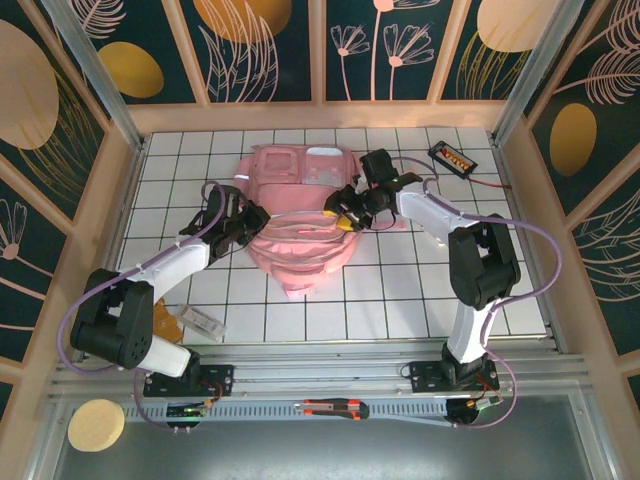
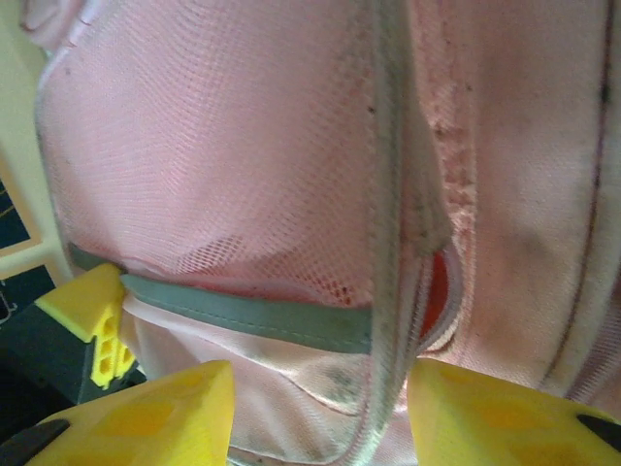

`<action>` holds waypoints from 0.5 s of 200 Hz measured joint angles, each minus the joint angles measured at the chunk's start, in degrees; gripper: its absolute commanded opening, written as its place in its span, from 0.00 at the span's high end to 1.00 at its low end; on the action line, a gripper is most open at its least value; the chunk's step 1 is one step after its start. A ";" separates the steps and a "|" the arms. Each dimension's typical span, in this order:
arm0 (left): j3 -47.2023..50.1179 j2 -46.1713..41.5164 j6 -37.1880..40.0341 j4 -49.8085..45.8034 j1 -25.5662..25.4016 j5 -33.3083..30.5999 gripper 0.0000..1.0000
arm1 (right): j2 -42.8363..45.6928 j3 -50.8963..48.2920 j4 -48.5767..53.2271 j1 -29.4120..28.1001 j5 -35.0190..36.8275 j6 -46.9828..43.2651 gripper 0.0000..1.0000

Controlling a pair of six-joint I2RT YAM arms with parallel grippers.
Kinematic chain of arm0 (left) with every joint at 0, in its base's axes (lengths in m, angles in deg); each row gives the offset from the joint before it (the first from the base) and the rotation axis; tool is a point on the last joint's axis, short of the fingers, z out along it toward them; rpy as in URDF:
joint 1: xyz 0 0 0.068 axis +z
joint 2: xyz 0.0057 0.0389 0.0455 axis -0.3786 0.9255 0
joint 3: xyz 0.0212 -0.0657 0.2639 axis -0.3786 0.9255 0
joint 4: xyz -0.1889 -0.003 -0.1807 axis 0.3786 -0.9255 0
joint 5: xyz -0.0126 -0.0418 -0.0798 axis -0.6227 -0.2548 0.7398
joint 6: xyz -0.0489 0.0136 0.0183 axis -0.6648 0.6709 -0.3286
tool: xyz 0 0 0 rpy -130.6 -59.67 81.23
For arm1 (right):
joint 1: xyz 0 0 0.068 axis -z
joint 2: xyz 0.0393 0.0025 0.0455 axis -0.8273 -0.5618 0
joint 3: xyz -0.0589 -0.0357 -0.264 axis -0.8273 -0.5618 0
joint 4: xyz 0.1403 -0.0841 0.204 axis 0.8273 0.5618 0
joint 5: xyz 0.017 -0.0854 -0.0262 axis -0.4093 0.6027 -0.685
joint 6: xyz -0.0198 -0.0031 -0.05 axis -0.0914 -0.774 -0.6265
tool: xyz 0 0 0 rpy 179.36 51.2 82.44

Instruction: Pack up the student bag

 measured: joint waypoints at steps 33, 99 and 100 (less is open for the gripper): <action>0.00 0.00 0.28 -0.02 0.24 0.35 1.00 | -0.02 0.85 -0.28 -0.28 -0.26 1.38 0.51; -0.57 0.17 1.68 -1.05 0.46 0.33 1.00 | 1.95 -5.66 -11.10 -0.37 -1.40 9.53 0.85; -0.57 0.17 1.75 -1.07 0.48 0.33 1.00 | 1.95 -5.70 -11.30 -0.37 -1.42 9.70 0.86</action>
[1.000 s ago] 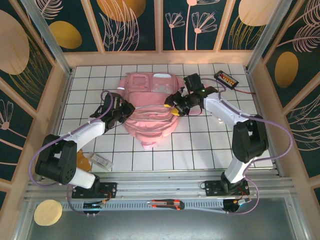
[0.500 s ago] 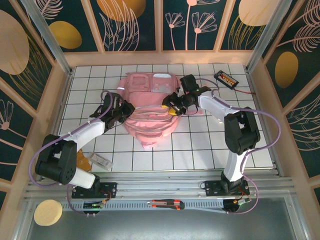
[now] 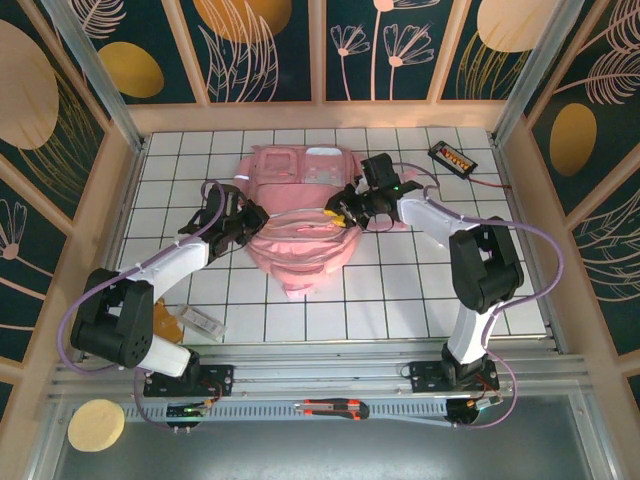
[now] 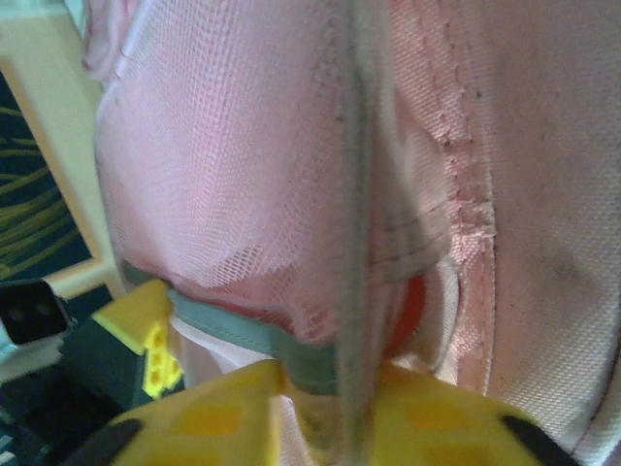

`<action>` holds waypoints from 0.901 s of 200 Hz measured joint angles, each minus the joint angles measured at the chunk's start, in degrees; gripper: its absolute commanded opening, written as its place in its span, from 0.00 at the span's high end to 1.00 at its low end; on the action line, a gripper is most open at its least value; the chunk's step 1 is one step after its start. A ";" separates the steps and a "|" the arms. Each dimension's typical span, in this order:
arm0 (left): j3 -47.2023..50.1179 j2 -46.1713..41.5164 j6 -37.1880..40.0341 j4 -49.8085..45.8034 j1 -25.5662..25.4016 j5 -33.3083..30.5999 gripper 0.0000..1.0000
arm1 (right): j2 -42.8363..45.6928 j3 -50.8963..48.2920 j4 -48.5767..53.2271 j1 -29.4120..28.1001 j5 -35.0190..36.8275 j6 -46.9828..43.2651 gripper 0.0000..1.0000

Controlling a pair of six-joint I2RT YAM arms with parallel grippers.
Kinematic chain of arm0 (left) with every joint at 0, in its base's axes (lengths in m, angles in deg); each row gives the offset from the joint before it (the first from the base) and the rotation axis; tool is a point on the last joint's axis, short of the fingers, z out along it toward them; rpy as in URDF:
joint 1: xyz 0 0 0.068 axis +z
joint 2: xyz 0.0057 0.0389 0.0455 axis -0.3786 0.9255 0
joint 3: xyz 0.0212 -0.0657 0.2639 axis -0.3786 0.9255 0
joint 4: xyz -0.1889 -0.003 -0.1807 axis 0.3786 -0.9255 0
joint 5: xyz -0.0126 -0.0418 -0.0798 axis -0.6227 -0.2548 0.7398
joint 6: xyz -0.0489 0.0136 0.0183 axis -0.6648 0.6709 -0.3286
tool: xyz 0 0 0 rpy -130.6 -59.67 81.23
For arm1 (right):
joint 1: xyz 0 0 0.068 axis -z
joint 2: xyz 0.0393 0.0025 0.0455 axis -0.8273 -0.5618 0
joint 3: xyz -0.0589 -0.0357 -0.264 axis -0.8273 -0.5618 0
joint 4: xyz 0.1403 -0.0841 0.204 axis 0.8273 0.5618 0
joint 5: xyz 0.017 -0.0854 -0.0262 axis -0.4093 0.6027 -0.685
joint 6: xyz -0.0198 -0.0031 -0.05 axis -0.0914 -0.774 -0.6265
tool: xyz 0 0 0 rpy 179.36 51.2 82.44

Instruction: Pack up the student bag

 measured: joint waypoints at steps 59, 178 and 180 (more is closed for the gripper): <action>-3.41 -0.07 6.69 -4.81 0.31 1.14 0.38 | 1.16 -0.48 -5.79 -0.33 -1.27 4.92 1.00; -10.97 -4.04 31.21 -25.97 -2.29 4.68 0.04 | 0.70 3.87 -6.88 -2.56 -1.03 9.92 1.00; -11.06 -4.09 32.02 -26.25 -2.47 4.48 0.02 | 0.70 3.87 -6.88 -2.58 -1.03 9.92 1.00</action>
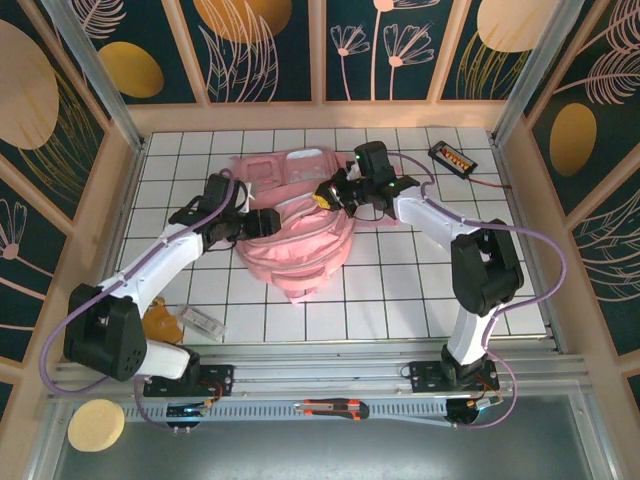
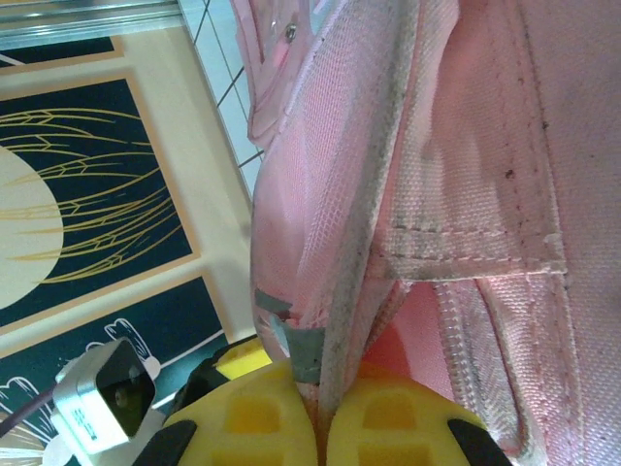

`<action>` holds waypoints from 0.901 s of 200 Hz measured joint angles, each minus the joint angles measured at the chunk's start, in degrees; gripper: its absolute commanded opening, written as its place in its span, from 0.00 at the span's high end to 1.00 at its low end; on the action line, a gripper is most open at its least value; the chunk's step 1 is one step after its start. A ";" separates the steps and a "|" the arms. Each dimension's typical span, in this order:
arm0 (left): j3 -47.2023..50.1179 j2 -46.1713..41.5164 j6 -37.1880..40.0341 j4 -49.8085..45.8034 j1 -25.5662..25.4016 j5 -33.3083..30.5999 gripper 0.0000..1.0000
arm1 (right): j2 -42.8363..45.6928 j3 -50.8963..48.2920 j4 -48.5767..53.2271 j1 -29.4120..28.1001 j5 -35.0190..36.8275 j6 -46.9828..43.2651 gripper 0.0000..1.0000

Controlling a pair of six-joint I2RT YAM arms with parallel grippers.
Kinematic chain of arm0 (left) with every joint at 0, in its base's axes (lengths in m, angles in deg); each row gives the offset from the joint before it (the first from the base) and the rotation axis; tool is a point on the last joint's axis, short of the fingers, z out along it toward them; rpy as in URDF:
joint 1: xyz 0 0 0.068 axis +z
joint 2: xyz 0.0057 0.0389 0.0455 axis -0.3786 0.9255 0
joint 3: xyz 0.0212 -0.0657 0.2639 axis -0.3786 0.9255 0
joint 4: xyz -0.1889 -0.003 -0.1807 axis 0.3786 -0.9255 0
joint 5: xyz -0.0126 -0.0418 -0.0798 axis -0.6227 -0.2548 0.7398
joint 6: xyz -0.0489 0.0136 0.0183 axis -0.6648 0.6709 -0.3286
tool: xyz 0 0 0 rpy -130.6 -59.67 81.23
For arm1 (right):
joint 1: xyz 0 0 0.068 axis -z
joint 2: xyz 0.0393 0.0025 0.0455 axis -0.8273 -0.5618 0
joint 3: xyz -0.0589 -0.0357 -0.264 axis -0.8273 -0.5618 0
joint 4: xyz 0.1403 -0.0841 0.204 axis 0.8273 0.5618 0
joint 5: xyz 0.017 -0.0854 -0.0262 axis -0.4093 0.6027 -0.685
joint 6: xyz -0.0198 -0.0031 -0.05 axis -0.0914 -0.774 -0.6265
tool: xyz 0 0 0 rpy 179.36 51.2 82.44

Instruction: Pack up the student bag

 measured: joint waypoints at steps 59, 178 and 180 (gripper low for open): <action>-0.76 -10.45 0.92 -3.63 -2.51 -11.08 0.01 | -0.09 0.22 -0.68 -2.84 0.83 2.34 1.00; -2.19 -6.75 0.13 0.33 -3.67 4.76 0.26 | 0.46 -1.31 -6.93 -4.94 5.46 12.81 1.00; -2.19 -6.67 0.20 0.33 -3.67 4.85 0.27 | 0.42 -1.25 -6.93 -4.94 5.46 12.83 1.00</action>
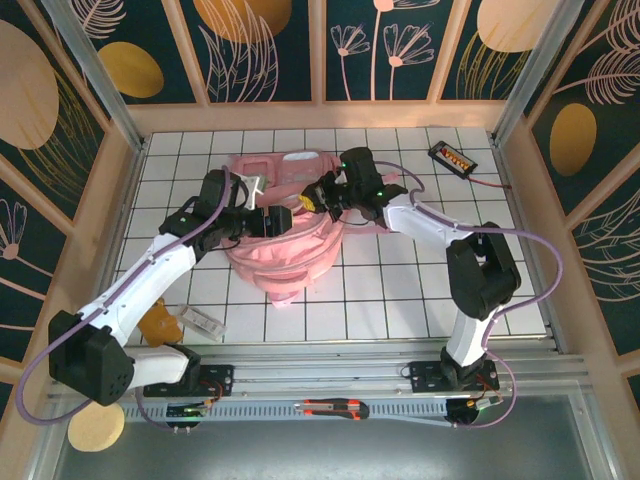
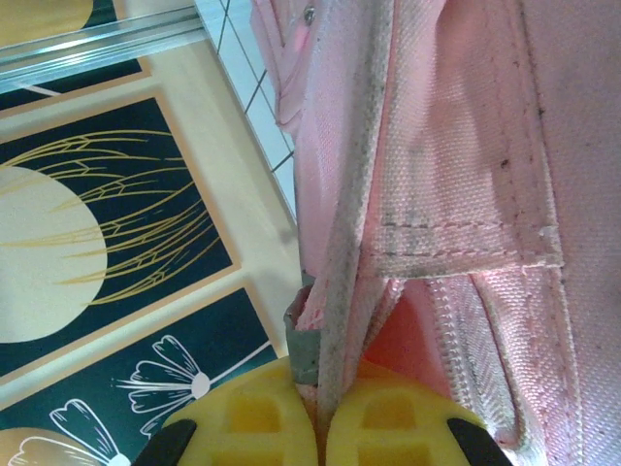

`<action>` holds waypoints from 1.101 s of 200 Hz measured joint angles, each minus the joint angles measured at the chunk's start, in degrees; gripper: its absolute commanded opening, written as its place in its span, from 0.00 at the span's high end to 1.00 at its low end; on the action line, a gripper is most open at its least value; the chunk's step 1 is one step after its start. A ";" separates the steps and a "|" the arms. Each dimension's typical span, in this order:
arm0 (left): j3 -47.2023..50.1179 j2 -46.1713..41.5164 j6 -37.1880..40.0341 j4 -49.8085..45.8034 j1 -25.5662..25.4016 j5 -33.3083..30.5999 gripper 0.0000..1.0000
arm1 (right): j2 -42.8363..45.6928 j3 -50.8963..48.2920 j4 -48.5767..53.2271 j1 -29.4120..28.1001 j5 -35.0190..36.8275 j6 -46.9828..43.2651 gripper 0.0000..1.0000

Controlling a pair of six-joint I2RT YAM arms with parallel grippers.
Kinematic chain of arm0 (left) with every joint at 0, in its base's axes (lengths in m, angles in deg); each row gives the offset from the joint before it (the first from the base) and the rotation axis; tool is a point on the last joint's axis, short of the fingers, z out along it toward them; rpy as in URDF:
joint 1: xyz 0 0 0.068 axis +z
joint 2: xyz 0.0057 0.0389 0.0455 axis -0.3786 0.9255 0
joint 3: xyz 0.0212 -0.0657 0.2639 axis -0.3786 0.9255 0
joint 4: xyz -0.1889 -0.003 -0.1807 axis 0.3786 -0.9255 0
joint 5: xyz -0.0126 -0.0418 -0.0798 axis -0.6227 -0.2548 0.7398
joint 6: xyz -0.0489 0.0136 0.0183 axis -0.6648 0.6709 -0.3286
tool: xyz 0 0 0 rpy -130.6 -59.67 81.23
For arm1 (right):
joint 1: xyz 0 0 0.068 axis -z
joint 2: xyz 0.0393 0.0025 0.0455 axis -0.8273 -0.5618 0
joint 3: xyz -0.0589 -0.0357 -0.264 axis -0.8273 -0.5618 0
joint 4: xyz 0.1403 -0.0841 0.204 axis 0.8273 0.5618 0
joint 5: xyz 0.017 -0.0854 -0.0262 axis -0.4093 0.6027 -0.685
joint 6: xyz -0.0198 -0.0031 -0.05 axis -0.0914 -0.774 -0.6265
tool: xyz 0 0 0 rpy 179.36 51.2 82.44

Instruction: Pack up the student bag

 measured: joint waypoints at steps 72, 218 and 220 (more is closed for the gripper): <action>-0.07 6.32 1.62 -0.42 -0.24 -3.17 0.38 | -2.23 3.10 1.18 -0.87 0.57 0.02 1.00; -4.61 10.14 9.20 -4.66 -0.74 -15.67 0.38 | -4.11 4.96 1.22 -1.29 1.68 1.29 1.00; -4.61 10.14 9.33 -4.66 -0.74 -15.85 0.38 | -4.13 4.98 1.22 -1.29 1.68 1.31 1.00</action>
